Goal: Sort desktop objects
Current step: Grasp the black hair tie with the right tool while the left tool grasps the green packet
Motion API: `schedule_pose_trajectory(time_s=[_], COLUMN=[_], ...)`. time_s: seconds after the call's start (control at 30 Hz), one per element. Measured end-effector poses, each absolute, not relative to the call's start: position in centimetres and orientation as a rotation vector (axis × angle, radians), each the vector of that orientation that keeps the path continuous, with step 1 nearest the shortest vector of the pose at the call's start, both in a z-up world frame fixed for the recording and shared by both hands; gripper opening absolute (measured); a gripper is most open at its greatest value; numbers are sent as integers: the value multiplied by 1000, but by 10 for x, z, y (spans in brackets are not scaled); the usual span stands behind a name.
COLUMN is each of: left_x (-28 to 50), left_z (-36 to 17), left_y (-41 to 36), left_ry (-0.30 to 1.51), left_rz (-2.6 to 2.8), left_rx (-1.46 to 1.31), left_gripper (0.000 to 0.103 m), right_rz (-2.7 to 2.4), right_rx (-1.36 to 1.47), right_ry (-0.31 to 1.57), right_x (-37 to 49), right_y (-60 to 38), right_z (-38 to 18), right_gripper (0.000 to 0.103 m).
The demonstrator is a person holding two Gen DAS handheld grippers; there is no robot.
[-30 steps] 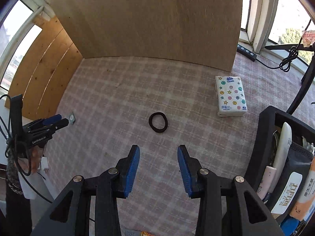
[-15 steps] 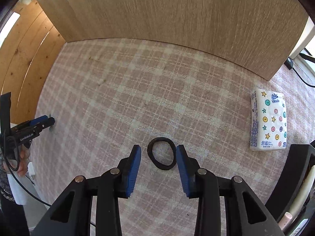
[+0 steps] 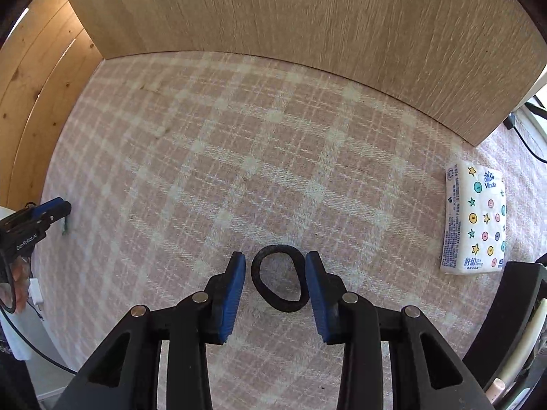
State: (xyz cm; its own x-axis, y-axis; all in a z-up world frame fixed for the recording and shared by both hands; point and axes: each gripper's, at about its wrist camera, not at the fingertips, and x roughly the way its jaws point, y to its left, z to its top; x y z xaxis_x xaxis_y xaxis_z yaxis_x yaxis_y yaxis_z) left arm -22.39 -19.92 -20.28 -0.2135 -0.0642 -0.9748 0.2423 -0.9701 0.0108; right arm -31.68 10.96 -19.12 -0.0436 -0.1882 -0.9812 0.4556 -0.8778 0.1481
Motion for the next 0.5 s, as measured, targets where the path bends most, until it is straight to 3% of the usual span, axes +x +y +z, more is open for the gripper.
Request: schedule_pose_trajectory(time_s=[0.1, 0.23, 0.5], left_x=[-218, -208, -183], left_z=[-202, -201, -181], left_y=[-198, -198, -187], left_ry=[223, 237, 306], left_rz=[-2306, -2314, -2359], left_rx=[1830, 1824, 1804], left_gripper=[25, 25, 25], right_rz=[-1985, -1998, -1994], right_rx=[1792, 1789, 1778], right_ry=[333, 361, 194], right_x=[-314, -311, -292], right_y=[110, 120, 155], right_z=[-191, -191, -176], right_gripper=[25, 5, 5])
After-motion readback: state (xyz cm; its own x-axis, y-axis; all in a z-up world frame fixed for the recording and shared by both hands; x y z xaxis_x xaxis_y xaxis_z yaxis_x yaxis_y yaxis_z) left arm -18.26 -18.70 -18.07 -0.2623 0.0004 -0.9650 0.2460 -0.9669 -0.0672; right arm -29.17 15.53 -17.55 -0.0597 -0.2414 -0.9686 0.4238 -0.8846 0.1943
